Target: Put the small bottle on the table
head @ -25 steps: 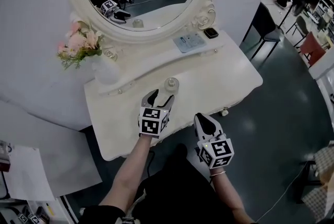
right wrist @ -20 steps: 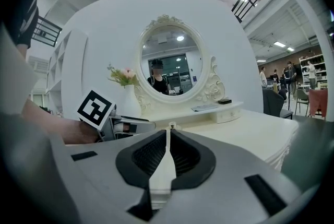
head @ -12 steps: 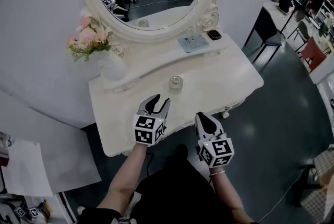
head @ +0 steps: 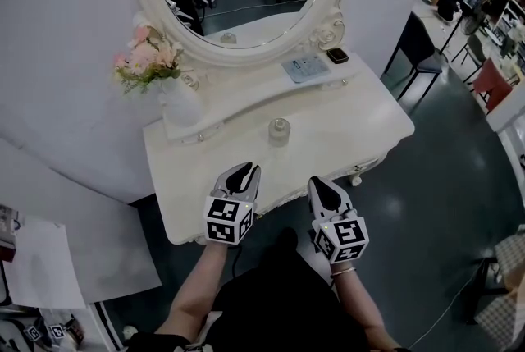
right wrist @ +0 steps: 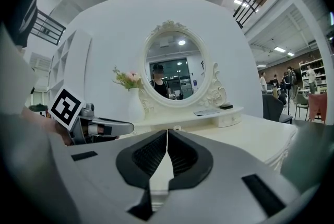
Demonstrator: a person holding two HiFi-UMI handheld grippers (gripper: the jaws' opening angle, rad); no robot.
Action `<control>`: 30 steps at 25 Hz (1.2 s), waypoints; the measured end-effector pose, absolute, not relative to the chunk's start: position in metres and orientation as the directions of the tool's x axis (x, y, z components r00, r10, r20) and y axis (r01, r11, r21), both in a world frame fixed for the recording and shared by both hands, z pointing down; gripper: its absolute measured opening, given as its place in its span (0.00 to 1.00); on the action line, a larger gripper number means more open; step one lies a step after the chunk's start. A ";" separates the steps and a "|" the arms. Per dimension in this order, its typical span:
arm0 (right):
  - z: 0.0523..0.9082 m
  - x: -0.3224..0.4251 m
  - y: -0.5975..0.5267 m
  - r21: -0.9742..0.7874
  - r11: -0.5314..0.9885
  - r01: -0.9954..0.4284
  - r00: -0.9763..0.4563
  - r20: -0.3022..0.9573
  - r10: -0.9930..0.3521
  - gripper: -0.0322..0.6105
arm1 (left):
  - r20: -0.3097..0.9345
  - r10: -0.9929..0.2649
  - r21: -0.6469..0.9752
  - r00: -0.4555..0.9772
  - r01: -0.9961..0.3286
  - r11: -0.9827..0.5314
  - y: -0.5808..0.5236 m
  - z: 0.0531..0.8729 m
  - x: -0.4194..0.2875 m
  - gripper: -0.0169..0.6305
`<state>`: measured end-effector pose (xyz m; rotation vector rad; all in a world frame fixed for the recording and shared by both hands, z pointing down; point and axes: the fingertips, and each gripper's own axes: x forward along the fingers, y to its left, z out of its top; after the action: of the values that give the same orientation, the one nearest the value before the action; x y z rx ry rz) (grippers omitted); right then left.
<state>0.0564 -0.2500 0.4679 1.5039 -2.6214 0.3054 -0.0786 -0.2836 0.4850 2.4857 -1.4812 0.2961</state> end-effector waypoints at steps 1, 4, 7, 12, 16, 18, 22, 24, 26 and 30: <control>0.468 0.056 -0.250 -0.121 0.490 -0.863 -0.505 0.188 -0.842 0.06 | 0.286 -0.837 0.095 0.467 -0.883 -0.460 -0.281 0.484 -0.080 0.12; 0.467 0.054 -0.248 -0.120 0.491 -0.863 -0.506 0.183 -0.843 0.06 | 0.275 -0.841 0.086 0.465 -0.884 -0.460 -0.275 0.480 -0.082 0.08; 0.466 0.052 -0.244 -0.117 0.496 -0.861 -0.509 0.182 -0.841 0.06 | 0.262 -0.845 0.087 0.466 -0.884 -0.460 -0.269 0.476 -0.086 0.08; 0.467 0.050 -0.241 -0.124 0.500 -0.857 -0.515 0.187 -0.837 0.06 | 0.245 -0.849 0.087 0.469 -0.883 -0.462 -0.264 0.469 -0.089 0.08; 0.465 0.047 -0.238 -0.122 0.506 -0.854 -0.520 0.182 -0.834 0.06 | 0.243 -0.849 0.091 0.469 -0.883 -0.461 -0.259 0.469 -0.093 0.08; 0.464 0.045 -0.238 -0.125 0.509 -0.852 -0.524 0.181 -0.833 0.06 | 0.244 -0.849 0.094 0.468 -0.883 -0.460 -0.258 0.470 -0.095 0.08; 0.465 0.046 -0.237 -0.135 0.506 -0.852 -0.524 0.185 -0.832 0.06 | 0.252 -0.846 0.081 0.470 -0.881 -0.466 -0.256 0.474 -0.095 0.08; 0.465 0.046 -0.236 -0.140 0.506 -0.851 -0.525 0.188 -0.830 0.06 | 0.253 -0.845 0.078 0.472 -0.880 -0.468 -0.255 0.474 -0.094 0.08; 0.466 0.046 -0.236 -0.141 0.504 -0.852 -0.523 0.190 -0.831 0.06 | 0.251 -0.843 0.080 0.475 -0.878 -0.471 -0.255 0.474 -0.093 0.08; 0.468 0.047 -0.238 -0.153 0.496 -0.855 -0.517 0.191 -0.834 0.06 | 0.249 -0.836 0.079 0.489 -0.871 -0.486 -0.257 0.474 -0.090 0.08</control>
<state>0.0468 -0.2384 0.4680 1.4932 -2.6366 0.3488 -0.0898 -0.2567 0.4745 2.5381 -1.4731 0.2620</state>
